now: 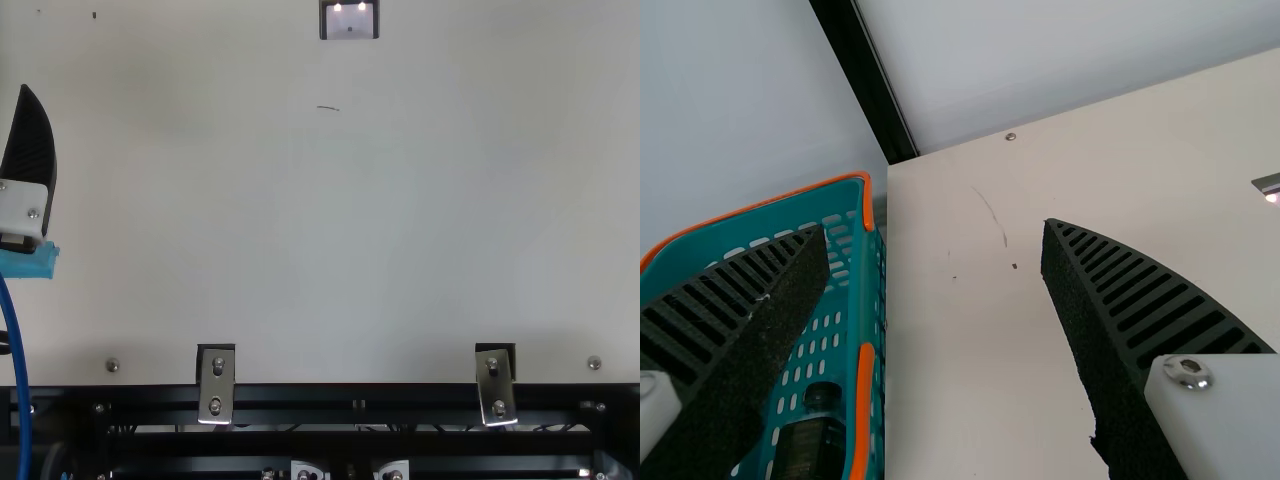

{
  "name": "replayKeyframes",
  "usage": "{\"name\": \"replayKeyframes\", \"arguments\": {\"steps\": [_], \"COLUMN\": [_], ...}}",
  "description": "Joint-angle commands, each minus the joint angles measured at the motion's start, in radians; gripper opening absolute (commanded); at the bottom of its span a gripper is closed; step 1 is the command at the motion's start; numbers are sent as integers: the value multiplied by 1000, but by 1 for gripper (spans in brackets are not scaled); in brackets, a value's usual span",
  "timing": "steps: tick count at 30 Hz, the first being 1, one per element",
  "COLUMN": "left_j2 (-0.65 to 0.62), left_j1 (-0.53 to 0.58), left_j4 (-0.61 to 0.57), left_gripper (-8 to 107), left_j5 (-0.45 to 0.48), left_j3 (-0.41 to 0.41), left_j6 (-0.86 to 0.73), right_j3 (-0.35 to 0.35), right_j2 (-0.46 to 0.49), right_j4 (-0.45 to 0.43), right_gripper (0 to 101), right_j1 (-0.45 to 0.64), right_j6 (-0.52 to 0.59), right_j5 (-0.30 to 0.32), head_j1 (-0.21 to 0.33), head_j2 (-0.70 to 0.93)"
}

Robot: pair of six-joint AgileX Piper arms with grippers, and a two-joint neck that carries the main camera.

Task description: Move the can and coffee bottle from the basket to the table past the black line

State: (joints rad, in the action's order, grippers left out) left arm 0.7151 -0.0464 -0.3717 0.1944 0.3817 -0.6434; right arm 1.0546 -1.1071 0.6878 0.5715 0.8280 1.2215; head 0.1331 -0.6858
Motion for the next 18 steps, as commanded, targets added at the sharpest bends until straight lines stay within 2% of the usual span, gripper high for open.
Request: {"name": "replayKeyframes", "arguments": {"steps": [1, 10, 18], "left_j2": [0, 0, 0], "left_j1": [0, 0, 0], "left_j4": [0, 0, 0], "left_gripper": [90, 90, 90], "left_j5": [0, 0, 0], "left_j3": [0, 0, 0], "left_j6": [0, 0, 0], "right_j3": [-24, -69, -89], "right_j2": [22, 115, 210], "right_j4": [77, 204, 211], "right_gripper": [101, 101, 101], "right_j1": [-40, -164, -283], "right_j6": [-31, -171, -302], "right_j5": [-1, -1, -1], "head_j1": [25, 25, 25], "head_j2": [-20, -20, -20]}}
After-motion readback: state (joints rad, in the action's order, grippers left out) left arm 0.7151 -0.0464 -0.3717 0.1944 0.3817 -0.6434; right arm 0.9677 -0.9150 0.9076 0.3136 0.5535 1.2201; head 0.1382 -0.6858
